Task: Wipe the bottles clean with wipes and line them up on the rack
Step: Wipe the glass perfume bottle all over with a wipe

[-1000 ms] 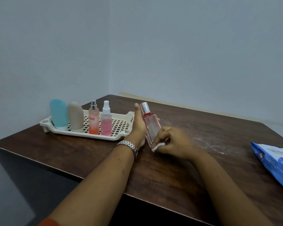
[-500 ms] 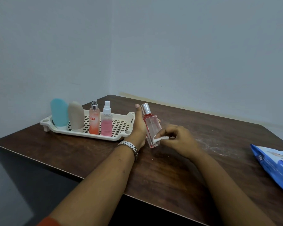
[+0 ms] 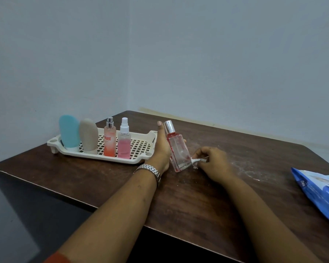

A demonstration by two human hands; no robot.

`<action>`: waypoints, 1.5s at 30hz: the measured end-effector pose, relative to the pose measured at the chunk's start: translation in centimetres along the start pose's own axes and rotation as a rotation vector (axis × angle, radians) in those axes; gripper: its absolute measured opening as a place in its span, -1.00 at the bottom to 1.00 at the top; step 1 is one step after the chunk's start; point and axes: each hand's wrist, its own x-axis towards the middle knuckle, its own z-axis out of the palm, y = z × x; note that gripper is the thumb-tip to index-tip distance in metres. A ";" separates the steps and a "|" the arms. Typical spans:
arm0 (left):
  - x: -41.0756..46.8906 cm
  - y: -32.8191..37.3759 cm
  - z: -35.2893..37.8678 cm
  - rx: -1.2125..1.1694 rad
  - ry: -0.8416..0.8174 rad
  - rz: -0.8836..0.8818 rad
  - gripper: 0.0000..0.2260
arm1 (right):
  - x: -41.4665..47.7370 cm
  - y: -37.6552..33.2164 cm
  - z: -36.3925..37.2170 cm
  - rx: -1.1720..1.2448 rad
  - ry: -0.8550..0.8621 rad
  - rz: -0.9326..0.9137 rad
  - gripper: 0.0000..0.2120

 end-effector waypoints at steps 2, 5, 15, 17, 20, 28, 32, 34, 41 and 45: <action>0.0 0.0 0.0 -0.005 -0.003 0.005 -0.28 | -0.1 -0.2 -0.1 0.010 -0.006 0.009 -0.82; 0.3 -0.2 -0.1 0.008 -0.007 -0.004 -0.26 | -0.6 -0.5 -0.5 0.058 -0.031 -0.005 -0.84; 0.9 -0.4 -0.1 -0.042 0.042 -0.030 -0.24 | -1.5 -3.1 0.4 0.012 -0.165 -0.300 -0.88; 0.9 -0.4 -0.1 -0.031 0.028 -0.026 -0.23 | -1.3 -3.0 0.2 -0.032 -0.196 -0.298 -0.87; 0.8 -0.4 -0.2 -0.012 0.000 -0.013 -0.24 | -1.1 -2.3 -0.3 -0.092 -0.235 -0.260 -0.83; 0.3 -0.2 -0.1 -0.013 -0.040 0.000 -0.27 | -0.3 0.0 -0.3 -0.057 -0.009 -0.109 -0.94; 0.6 -0.3 -0.3 0.009 -0.040 -0.016 -0.22 | -0.6 -1.2 0.2 0.097 0.069 -0.189 -0.96; 0.6 -0.4 -0.4 0.005 -0.036 -0.030 -0.21 | -0.9 -1.8 0.4 0.138 0.062 -0.238 -0.95; -0.3 -0.3 0.0 -0.005 -0.159 -0.036 -0.25 | -0.2 -0.4 1.0 0.160 0.215 0.014 -0.90; -0.7 -0.3 0.2 0.018 -0.234 0.000 -0.32 | -0.3 -1.4 1.0 0.286 0.316 -0.033 -0.86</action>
